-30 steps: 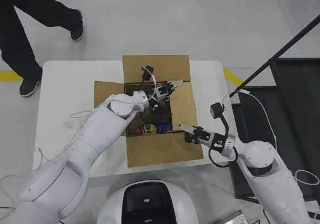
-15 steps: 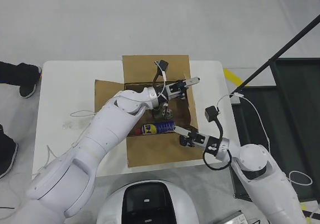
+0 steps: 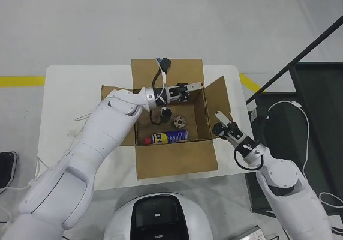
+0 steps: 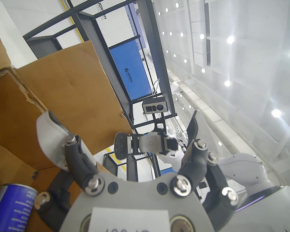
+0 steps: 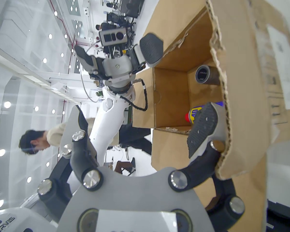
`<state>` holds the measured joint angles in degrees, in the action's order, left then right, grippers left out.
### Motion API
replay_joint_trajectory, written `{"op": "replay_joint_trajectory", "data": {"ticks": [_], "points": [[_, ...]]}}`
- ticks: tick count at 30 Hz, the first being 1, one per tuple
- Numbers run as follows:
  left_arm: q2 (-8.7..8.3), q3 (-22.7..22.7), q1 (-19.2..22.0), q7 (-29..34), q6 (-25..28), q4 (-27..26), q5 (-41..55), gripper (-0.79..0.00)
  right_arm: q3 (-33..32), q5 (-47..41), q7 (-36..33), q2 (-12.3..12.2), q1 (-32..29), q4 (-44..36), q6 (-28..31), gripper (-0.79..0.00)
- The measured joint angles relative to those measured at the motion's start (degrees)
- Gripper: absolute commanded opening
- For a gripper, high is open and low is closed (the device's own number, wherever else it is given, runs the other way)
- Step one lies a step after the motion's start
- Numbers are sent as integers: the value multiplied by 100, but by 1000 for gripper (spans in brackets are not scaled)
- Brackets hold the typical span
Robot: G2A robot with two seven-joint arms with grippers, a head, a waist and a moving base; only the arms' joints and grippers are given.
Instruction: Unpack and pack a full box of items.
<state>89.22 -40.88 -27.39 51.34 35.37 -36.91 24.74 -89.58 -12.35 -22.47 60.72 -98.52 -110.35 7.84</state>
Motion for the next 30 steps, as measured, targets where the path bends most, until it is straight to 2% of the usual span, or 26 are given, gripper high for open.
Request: {"op": "replay_joint_trajectory", "data": {"ticks": [4, 7, 11, 14, 17, 20, 30], "points": [[-354, -492, -268, 129, -117, -612, -347, 0, -44, 551, 501, 13, 79, 159, -260, 0], [-664, -975, -641, 179, -377, -1368, -738, 0, 37, 927, 888, 35, 199, 357, -482, 0], [-1089, -1802, -1454, 276, -949, -2859, -1374, 0, 220, 1268, 1135, 71, 377, 671, -723, 0], [-1320, -2395, -2096, 351, -1403, -3963, -1754, 0, 381, 1345, 1027, 91, 508, 893, -858, 0], [-1476, -2912, -2639, 360, -1722, -4838, -1995, 0, 581, 1374, 773, 111, 672, 1095, -976, 0], [-1583, -3346, -3051, 346, -1899, -5397, -2107, 0, 775, 1349, 571, 138, 859, 1266, -991, 0], [-1817, -4466, -4049, 259, -2035, -6165, -2091, 0, 1213, 1212, 317, 233, 1395, 1569, -794, 0]]}}
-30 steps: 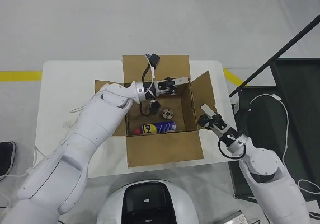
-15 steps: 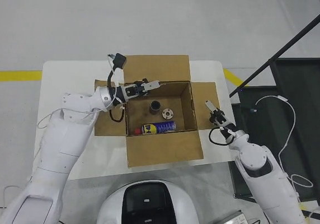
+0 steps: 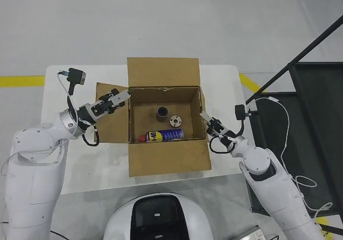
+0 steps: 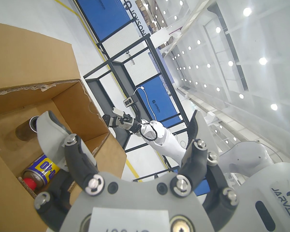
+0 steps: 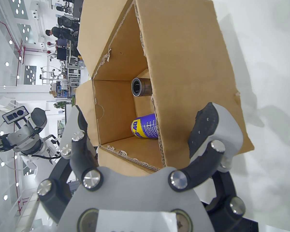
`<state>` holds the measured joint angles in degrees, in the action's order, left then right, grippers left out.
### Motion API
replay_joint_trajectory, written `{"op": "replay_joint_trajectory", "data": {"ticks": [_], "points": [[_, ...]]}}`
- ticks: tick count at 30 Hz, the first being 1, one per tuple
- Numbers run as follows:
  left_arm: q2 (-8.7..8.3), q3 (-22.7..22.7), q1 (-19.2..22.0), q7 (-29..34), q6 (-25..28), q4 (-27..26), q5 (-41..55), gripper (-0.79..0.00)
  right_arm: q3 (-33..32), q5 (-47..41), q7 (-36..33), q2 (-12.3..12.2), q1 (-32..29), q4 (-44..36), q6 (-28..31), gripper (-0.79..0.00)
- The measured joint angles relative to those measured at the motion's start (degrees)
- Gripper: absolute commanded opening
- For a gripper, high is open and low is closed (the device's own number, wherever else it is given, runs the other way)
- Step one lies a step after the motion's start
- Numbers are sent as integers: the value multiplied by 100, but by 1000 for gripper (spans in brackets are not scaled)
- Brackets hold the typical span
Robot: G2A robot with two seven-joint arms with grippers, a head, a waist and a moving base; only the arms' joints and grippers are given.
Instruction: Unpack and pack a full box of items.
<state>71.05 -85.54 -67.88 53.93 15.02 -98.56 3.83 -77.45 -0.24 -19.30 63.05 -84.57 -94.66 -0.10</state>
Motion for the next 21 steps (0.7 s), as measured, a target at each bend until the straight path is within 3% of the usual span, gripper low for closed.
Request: {"op": "replay_joint_trajectory", "data": {"ticks": [10, 16, 21], "points": [[-130, -558, -786, 49, 3, -144, 358, 0, 396, 264, -26, 89, 536, 98, 67, 0], [-221, -1035, -1053, 257, 51, -218, 734, 0, 476, 1320, 96, 69, 636, -574, -67, 0], [-303, -1425, -1107, 566, 58, -2, 1148, 0, 863, 2242, -453, 78, 952, -916, -337, 0]]}}
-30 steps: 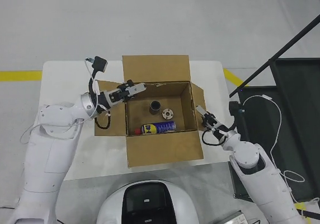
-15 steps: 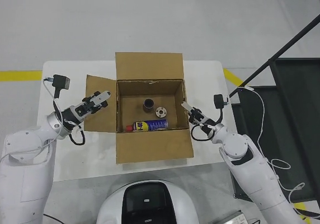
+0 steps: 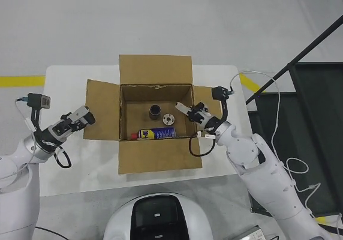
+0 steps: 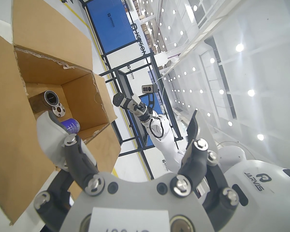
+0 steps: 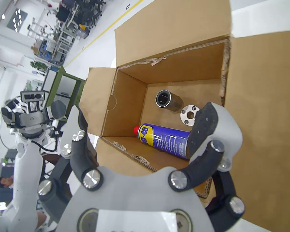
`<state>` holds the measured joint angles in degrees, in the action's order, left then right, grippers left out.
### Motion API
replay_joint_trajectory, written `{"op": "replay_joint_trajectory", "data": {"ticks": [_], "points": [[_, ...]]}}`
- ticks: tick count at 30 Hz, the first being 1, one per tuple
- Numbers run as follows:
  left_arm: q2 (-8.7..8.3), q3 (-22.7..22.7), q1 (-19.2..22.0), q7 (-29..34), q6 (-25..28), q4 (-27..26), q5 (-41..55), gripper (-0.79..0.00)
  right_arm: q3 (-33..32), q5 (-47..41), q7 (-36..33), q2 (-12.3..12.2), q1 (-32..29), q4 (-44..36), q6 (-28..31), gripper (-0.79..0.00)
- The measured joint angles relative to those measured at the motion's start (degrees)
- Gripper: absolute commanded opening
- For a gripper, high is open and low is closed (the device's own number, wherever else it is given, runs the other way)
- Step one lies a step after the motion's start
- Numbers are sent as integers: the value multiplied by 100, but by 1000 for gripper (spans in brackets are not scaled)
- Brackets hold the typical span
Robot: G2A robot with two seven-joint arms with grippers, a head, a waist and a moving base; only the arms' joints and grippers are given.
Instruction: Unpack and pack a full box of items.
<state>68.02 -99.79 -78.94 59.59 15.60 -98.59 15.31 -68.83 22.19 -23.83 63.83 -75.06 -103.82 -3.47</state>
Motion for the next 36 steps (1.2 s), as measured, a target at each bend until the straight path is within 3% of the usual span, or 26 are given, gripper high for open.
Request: {"op": "replay_joint_trajectory", "data": {"ticks": [5, 13, 17, 29, 36], "points": [[-92, -296, 114, 317, -30, 386, 104, 0, 782, 780, -588, 124, 749, 303, -480, 0], [-225, -525, 321, 1099, 58, 1072, 498, 0, 1852, 1731, -505, 396, 1557, 880, -997, 0], [-267, -637, 422, 1328, 249, 1356, 973, 0, 1876, 1756, -497, 404, 1576, 898, -1015, 0], [-267, -640, 421, 1320, 256, 1362, 980, 0, 1877, 1772, -529, 406, 1591, 929, -1017, 0], [-267, -640, 421, 1320, 256, 1362, 980, 0, 2284, 2040, -1511, 597, 2468, 1604, -1164, 0]]}}
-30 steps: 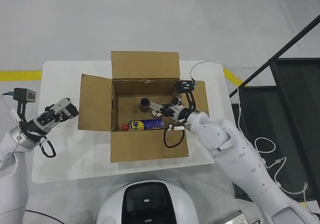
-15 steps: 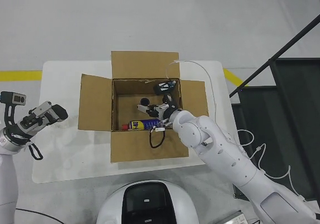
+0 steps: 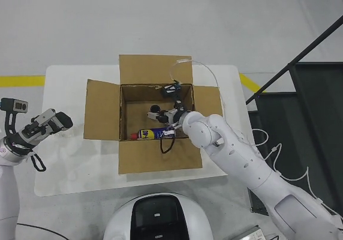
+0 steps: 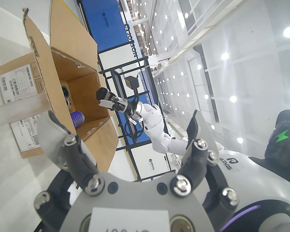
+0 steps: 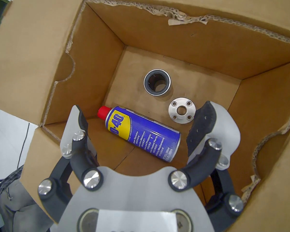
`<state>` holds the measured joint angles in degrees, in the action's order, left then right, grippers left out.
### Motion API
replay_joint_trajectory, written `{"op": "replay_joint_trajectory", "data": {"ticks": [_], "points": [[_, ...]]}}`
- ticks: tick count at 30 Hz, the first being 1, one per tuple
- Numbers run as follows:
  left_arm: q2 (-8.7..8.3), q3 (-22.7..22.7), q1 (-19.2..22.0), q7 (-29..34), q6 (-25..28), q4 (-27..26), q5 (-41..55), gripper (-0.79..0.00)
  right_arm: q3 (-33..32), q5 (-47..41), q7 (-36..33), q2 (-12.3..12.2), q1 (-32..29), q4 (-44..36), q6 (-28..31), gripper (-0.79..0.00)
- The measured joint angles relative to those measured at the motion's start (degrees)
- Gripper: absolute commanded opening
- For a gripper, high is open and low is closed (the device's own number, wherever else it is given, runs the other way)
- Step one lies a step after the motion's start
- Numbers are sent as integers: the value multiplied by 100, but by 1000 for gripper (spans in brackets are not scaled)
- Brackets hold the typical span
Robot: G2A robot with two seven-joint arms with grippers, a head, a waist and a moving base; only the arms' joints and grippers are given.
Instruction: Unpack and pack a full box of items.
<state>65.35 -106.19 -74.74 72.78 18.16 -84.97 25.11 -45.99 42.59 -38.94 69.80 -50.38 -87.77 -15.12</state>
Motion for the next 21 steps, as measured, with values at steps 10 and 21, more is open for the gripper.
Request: {"op": "replay_joint_trajectory", "data": {"ticks": [10, 21], "points": [[0, 0, 0, 0, 0, 0, 0, 0, 1008, 12, -407, 598, 1040, 1345, -282, 0], [0, 0, 0, 0, 0, 0, 0, 0, 1460, -445, -13, 1194, 1498, 2711, -214, 0]]}}
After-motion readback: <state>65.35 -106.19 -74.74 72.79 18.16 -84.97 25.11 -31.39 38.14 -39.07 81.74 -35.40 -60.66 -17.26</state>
